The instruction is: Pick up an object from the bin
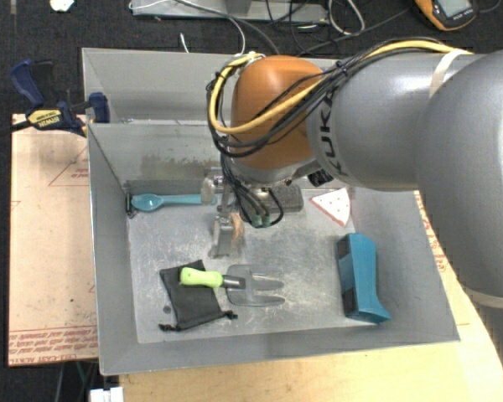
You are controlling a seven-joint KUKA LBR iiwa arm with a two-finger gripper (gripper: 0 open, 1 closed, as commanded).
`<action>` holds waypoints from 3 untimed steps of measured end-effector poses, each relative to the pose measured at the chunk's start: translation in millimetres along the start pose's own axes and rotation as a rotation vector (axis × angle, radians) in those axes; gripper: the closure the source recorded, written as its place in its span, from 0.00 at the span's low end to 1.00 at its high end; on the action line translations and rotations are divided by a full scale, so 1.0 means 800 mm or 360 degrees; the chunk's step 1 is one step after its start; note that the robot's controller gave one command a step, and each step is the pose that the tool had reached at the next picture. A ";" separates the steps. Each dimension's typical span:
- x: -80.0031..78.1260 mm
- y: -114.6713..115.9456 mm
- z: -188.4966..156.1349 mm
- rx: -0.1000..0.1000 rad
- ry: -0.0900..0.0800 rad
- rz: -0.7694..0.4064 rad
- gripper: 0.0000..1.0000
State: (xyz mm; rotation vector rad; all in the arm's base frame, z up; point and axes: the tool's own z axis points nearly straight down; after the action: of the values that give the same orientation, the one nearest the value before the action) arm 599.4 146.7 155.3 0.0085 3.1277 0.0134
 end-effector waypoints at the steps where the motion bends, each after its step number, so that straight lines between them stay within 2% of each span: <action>1: 0.059 0.002 0.058 0.0008 0.0028 -0.0066 0.00; 2: 0.085 -0.026 0.039 0.0000 -0.0003 0.0007 0.00; 3: 0.131 0.000 0.109 0.0003 0.0031 0.0137 0.00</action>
Offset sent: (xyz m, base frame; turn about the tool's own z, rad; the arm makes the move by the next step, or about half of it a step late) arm -0.0672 -0.0197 -0.0324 0.0023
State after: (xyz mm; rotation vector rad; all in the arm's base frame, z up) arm 495.5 148.0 66.9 0.1439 3.1440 0.0112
